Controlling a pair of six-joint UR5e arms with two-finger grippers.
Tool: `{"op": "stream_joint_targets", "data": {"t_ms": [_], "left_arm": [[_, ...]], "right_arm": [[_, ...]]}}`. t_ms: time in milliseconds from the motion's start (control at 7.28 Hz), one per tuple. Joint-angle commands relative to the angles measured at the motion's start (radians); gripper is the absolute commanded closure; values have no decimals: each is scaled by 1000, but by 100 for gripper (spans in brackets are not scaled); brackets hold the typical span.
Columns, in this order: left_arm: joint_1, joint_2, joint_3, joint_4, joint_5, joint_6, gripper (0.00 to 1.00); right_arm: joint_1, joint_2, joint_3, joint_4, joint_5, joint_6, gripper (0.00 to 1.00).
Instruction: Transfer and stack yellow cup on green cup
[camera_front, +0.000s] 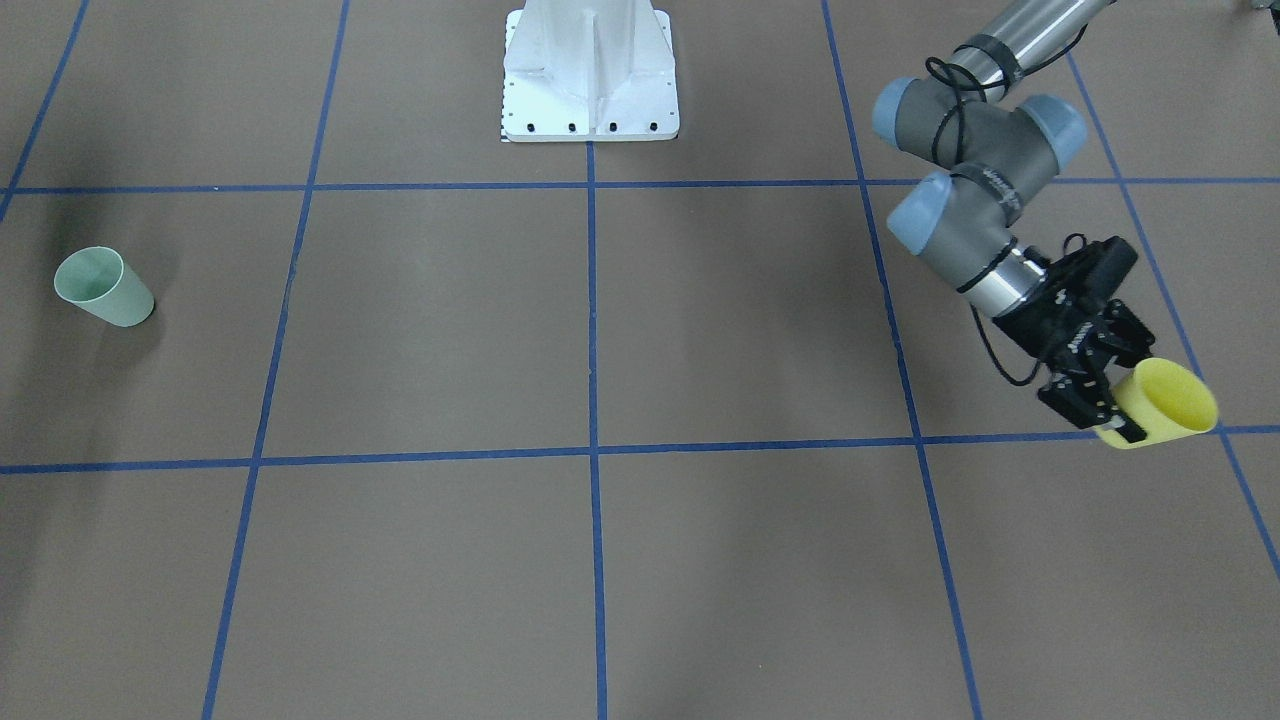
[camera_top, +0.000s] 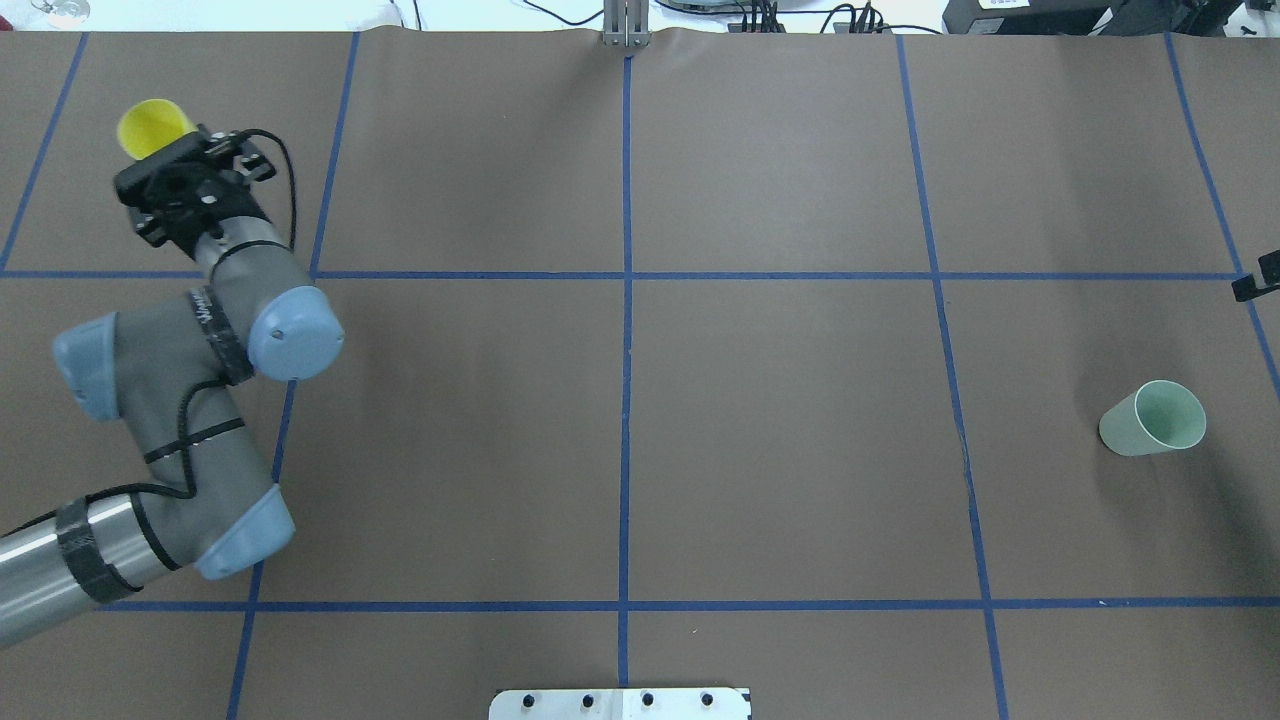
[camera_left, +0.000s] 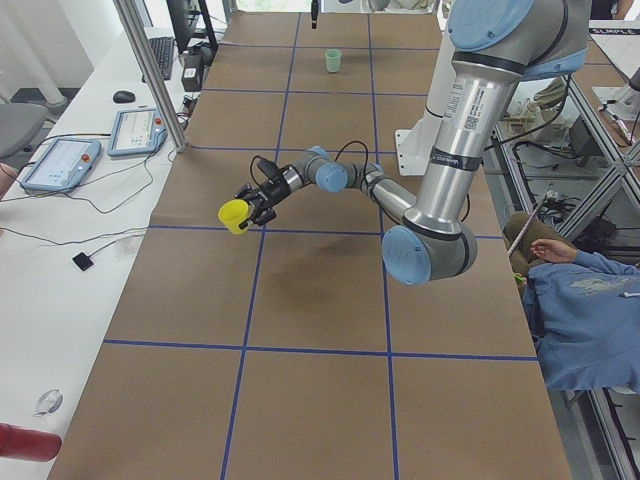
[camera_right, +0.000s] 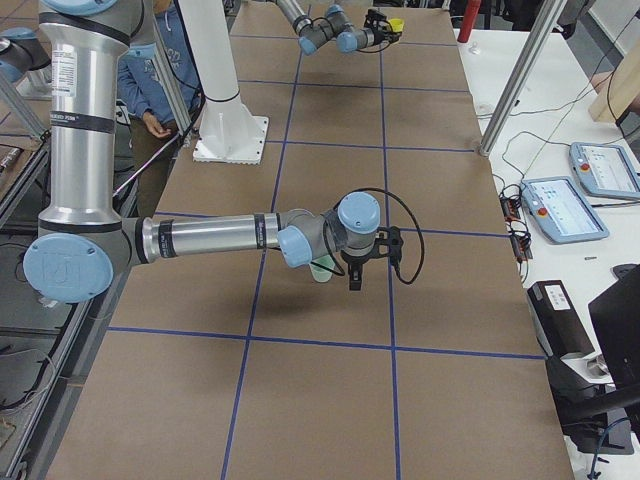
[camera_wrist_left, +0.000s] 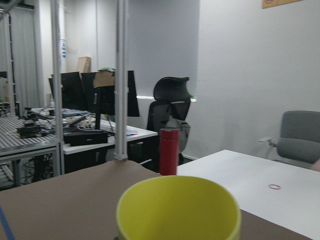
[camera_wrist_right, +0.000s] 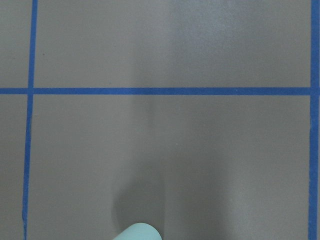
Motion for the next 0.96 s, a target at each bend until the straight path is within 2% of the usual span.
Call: {"op": "stream_joint_targets", "data": {"t_ms": [0,137,275,412,549,687,824], "left_arm": [[118,-170,107,-260,36,241,42],[149,-265,311,-505,33,327,42],[172,-328,445,-785,-15,507,43],[181,-346,469,-1046,-158,748,42],[180,-353,470,-1238,-288,960,42],[178,-364,467,-1316,-356,1078,42],[178,-379,467,-1359,-430,1090,42]], "right_arm": [[-2,45,10,4,3,93,0],[-16,88,18,4,2,122,0],[-45,140,22,3,-9,142,0],[-65,172,27,7,-4,288,0],[-111,224,44,51,-41,375,0],[-164,243,44,66,-100,377,0],[-209,273,53,66,-142,386,0]]}}
